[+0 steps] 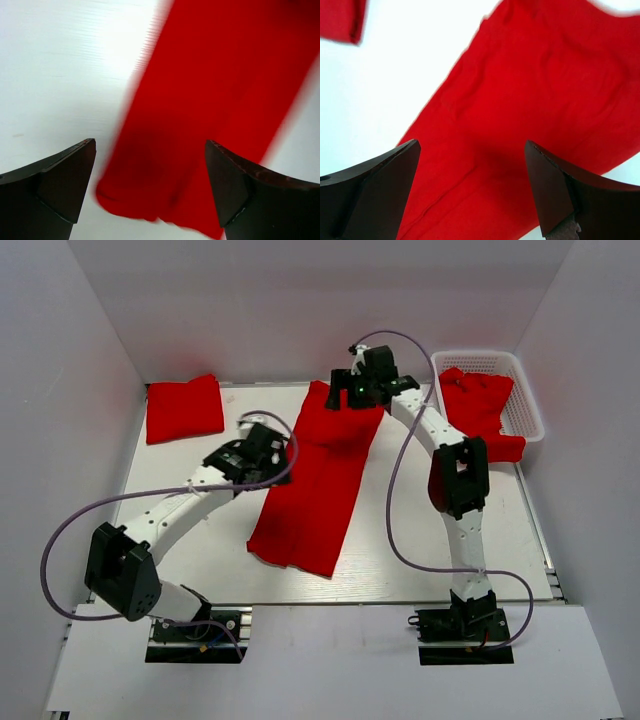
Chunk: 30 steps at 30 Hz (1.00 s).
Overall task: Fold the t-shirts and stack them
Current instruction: Rotate the tshirt 90 degrees
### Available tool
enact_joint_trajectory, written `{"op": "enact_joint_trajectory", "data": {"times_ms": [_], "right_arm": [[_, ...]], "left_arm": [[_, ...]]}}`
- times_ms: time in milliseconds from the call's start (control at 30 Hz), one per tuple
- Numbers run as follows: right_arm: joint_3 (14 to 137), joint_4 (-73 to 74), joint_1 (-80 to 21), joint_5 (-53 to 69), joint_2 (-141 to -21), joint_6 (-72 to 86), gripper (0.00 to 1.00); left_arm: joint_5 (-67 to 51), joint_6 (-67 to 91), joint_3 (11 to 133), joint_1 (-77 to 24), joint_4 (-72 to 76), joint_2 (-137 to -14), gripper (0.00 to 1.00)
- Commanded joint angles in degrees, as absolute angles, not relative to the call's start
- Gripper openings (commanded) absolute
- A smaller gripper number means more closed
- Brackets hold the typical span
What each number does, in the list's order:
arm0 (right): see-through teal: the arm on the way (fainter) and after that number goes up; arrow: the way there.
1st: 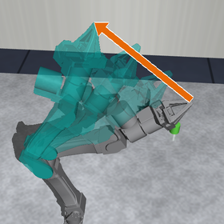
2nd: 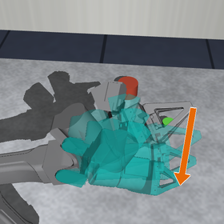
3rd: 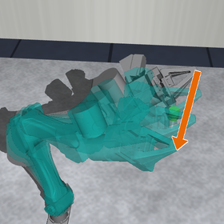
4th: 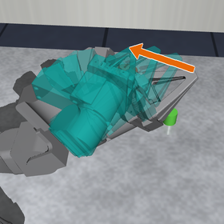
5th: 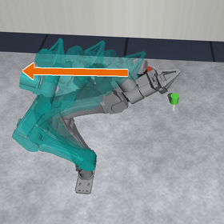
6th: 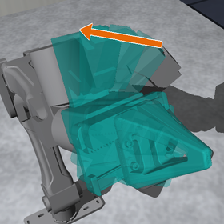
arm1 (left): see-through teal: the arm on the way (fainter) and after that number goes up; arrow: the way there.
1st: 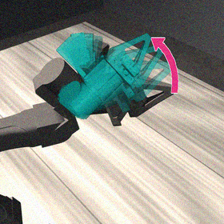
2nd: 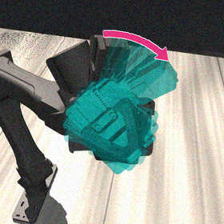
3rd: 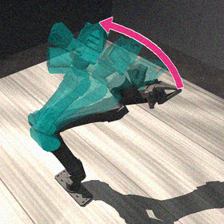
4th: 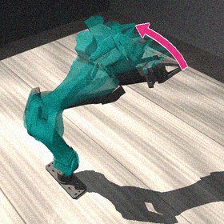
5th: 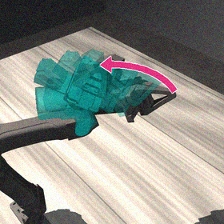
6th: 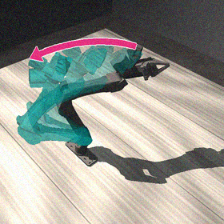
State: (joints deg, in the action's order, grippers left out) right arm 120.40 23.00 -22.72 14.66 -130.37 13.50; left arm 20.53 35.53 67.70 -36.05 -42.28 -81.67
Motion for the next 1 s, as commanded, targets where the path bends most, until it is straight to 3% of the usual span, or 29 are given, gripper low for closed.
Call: {"op": "enact_joint_trajectory", "data": {"times_ms": [0,233,467,767,967], "right_arm": [[115.6,30.8,-25.1,7.1,-129.0,15.2,0.9],[107.5,31.6,-26.2,4.6,-127.7,18.2,0.9],[115.2,35.1,-24.4,1.0,-136.9,21.1,0.9],[129.6,29.2,-18.5,4.3,-145.7,18.5,0.9],[129.7,21.6,-17.2,7.7,-138.3,9.9,0.9]], "left_arm": [[26.8,34.4,64.6,-27.9,-39.8,-79.5,1.0],[10.8,31.5,65.7,-13.4,-33.8,-86.0,1.0],[-7.3,26.4,71.2,-5.5,-30.9,-95.0,1.0],[-12.4,18.6,71.7,-5.4,-28.7,-92.2,1.0],[-13.5,14.2,74.4,-6.2,-33.7,-90.6,1.0]]}}
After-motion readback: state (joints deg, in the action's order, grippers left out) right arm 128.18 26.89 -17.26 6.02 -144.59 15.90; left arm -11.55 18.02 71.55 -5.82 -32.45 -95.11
